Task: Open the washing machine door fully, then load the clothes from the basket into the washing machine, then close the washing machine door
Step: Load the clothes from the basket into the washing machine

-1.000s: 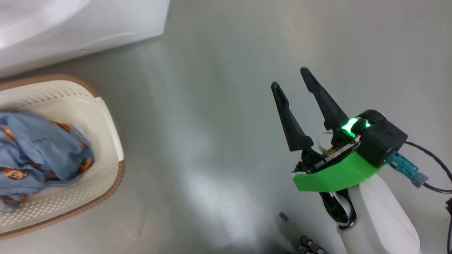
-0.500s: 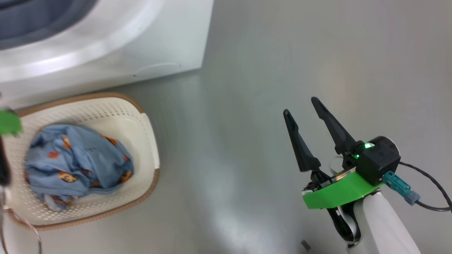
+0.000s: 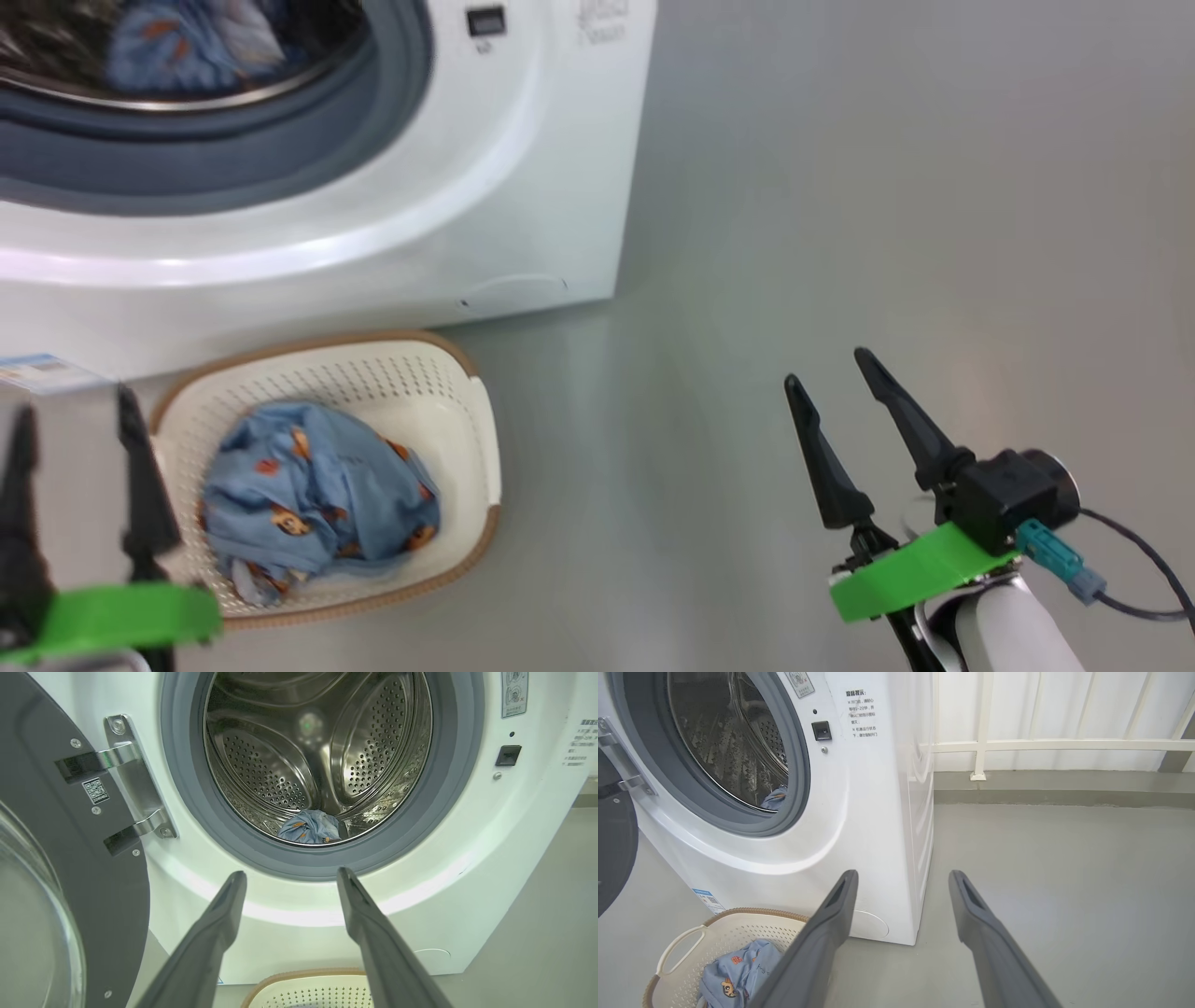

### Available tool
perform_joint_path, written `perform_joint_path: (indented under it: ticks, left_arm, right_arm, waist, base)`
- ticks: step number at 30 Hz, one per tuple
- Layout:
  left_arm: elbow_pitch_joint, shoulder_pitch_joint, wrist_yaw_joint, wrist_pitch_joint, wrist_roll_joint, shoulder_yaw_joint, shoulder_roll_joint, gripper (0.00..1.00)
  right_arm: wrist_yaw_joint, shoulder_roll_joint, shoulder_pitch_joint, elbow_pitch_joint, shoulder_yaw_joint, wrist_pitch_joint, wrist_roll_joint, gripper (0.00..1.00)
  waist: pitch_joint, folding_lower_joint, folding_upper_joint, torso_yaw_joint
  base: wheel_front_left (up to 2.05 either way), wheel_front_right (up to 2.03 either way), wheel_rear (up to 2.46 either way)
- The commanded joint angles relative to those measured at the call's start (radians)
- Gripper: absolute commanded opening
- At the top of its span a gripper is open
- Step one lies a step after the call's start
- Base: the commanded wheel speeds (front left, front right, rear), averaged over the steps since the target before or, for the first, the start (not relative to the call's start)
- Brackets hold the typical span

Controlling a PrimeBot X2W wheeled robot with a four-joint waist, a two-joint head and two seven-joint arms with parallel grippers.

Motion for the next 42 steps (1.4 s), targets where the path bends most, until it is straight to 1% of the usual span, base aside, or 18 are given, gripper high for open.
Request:
perform_joint_path:
  ticks: [1,5,11,22,32,42]
  left_arm:
    - [-0.031,0.018,0.018,-0.009,0.011,0.031,0.022,1.0]
    - [-0.045,0.088,0.027,-0.01,0.021,0.0,0.002,1.0]
    - [-0.057,0.16,0.036,-0.008,0.031,-0.04,-0.018,1.0]
    - [-0.034,0.194,0.032,-0.003,0.04,-0.09,-0.036,1.0]
    - [-0.027,0.198,0.032,0.003,0.039,-0.1,-0.035,1.0]
    - [-0.033,0.198,0.04,0.007,0.042,-0.105,-0.032,1.0]
  right_arm:
    - [0.002,0.004,0.023,-0.022,0.017,-0.005,-0.005,1.0]
    - [0.002,0.004,0.063,-0.033,0.006,0.008,-0.01,1.0]
    - [0.002,0.004,0.125,-0.083,-0.017,0.039,-0.022,1.0]
    - [0.002,0.004,0.211,-0.152,-0.036,0.092,-0.017,1.0]
    - [0.002,0.004,0.253,-0.179,-0.049,0.11,-0.009,1.0]
    - [0.002,0.004,0.271,-0.188,-0.054,0.115,0.009,1.0]
  waist:
    - [-0.094,-0.0001,0.0,0.06]
    - [-0.147,-0.0001,0.0,0.075]
    - [-0.202,-0.0001,0.0,0.092]
    - [-0.294,-0.0001,0.0,0.093]
    - [-0.331,-0.0001,0.0,0.091]
    - [-0.337,-0.0001,0.0,0.104]
  base:
    - [0.0,0.0,0.0]
    - [0.0,0.0,0.0]
    - [0.0,0.0,0.0]
    - [0.0,0.0,0.0]
    - [0.0,0.0,0.0]
    - [0.0,0.0,0.0]
